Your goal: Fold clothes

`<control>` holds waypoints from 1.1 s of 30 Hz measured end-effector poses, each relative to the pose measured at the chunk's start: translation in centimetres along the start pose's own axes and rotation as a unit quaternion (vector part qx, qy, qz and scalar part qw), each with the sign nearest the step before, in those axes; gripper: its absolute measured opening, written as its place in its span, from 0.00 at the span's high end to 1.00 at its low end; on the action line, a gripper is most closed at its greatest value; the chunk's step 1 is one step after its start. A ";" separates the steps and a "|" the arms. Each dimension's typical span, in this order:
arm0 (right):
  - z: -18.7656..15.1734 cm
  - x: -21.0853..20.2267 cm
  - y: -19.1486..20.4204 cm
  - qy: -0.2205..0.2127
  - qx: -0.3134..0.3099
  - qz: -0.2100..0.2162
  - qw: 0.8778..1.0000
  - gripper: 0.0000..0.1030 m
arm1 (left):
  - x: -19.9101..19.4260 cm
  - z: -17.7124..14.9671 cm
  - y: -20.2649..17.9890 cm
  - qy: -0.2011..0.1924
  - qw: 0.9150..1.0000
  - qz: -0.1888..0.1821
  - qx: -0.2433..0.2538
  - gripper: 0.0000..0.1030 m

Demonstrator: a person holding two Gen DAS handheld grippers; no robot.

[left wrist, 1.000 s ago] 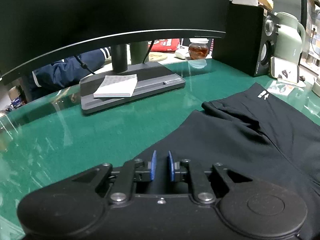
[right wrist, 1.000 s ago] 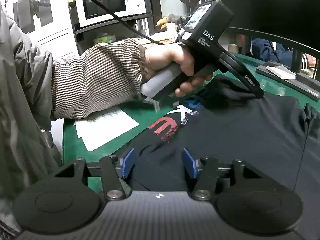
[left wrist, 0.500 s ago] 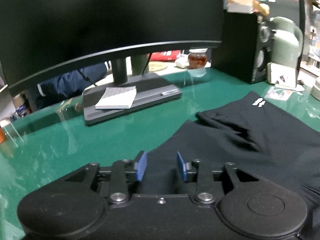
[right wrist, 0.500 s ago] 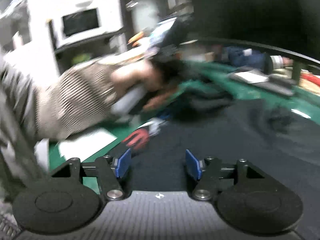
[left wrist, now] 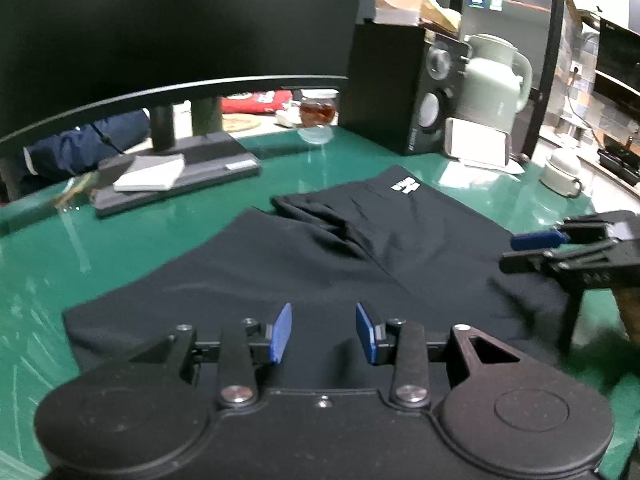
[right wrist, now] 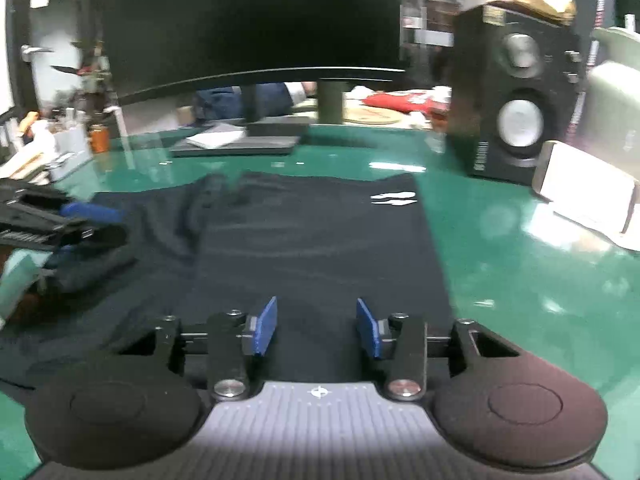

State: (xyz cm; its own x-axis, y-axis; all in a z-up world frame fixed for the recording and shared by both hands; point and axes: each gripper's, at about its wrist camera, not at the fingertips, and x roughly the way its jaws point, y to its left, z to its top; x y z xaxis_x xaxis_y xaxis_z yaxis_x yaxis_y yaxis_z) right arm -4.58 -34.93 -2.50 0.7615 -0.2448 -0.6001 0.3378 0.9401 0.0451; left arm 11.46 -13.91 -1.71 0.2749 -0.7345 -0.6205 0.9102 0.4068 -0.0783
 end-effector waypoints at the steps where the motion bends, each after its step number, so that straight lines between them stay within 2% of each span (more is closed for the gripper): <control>1: -0.1 0.1 -0.1 0.000 0.000 -0.002 1.000 0.59 | 0.1 -0.1 -0.3 0.003 1.000 -0.004 0.000 0.65; 6: -0.8 1.1 -0.3 0.023 -0.005 -0.011 1.000 0.59 | 0.6 -0.7 -1.5 0.022 1.000 -0.016 0.010 0.65; 11: -1.0 0.7 -0.6 0.024 -0.010 -0.007 1.000 0.59 | 1.0 -1.1 -1.8 0.033 0.999 -0.014 0.013 0.65; 33: -1.4 -0.1 -0.1 0.022 -0.010 -0.015 1.000 0.57 | 0.8 -1.2 -1.7 0.033 0.999 -0.007 0.021 0.65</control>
State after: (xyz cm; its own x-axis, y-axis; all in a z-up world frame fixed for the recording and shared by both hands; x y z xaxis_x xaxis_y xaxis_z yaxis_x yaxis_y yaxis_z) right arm -5.49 -34.70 -3.52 0.7265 -0.2630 -0.6349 0.3493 0.9369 0.0115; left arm 9.76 -14.51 -3.03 0.2415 -0.7026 -0.6693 0.9264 0.3723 -0.0566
